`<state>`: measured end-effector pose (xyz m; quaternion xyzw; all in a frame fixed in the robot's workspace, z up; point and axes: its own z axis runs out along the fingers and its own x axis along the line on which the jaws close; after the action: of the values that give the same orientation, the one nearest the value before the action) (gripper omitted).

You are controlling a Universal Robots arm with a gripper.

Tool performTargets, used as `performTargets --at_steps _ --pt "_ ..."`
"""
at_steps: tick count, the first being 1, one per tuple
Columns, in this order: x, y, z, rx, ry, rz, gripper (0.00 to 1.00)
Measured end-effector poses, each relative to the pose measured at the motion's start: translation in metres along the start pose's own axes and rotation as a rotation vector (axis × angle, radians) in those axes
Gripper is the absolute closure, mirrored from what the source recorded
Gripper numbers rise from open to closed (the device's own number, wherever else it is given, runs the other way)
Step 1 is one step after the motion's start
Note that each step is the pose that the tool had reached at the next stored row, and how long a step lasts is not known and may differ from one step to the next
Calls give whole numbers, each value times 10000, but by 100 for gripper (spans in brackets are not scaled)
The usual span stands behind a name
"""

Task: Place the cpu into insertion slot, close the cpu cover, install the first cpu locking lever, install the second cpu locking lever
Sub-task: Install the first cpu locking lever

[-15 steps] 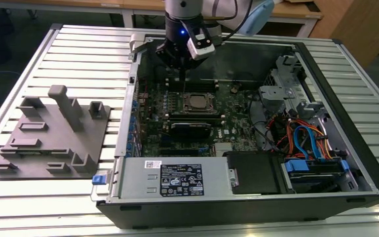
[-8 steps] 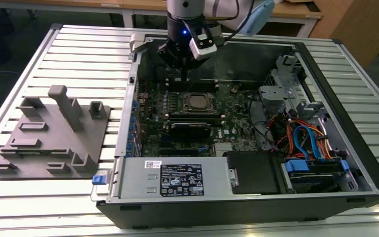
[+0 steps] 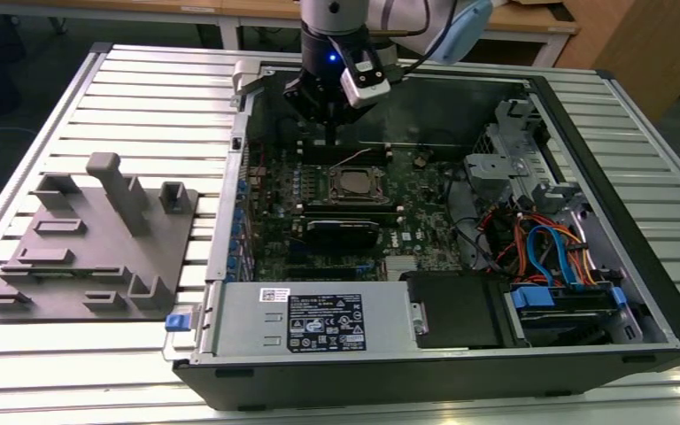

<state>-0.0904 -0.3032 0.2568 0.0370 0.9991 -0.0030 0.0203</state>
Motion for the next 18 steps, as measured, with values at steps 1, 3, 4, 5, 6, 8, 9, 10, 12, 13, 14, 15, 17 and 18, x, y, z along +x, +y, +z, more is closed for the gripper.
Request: performTargets --at_steps 1,3,4,5,6,8,9,10,12,13,14,15,17,18 --pt "0 0 0 0 0 0 90" --pt "0 0 0 0 0 0 90" --pt "0 0 0 1 0 0 90" --pt "-2 0 0 0 0 -1 90" --pt "-10 1 0 1 1 -3 90" --pt "-45 4 2 0 2 1 90" --pt "-74 5 3 2 8 0 90" --pt "-104 8 5 2 15 -2 90" --pt "-170 13 9 3 29 0 90" --pt "-192 13 12 -13 33 0 90" --pt "-212 13 15 -66 37 1 90" --pt "-224 12 20 -178 45 7 90" --pt "-240 4 26 -479 67 19 90" --pt "-242 -6 28 -658 81 24 90"
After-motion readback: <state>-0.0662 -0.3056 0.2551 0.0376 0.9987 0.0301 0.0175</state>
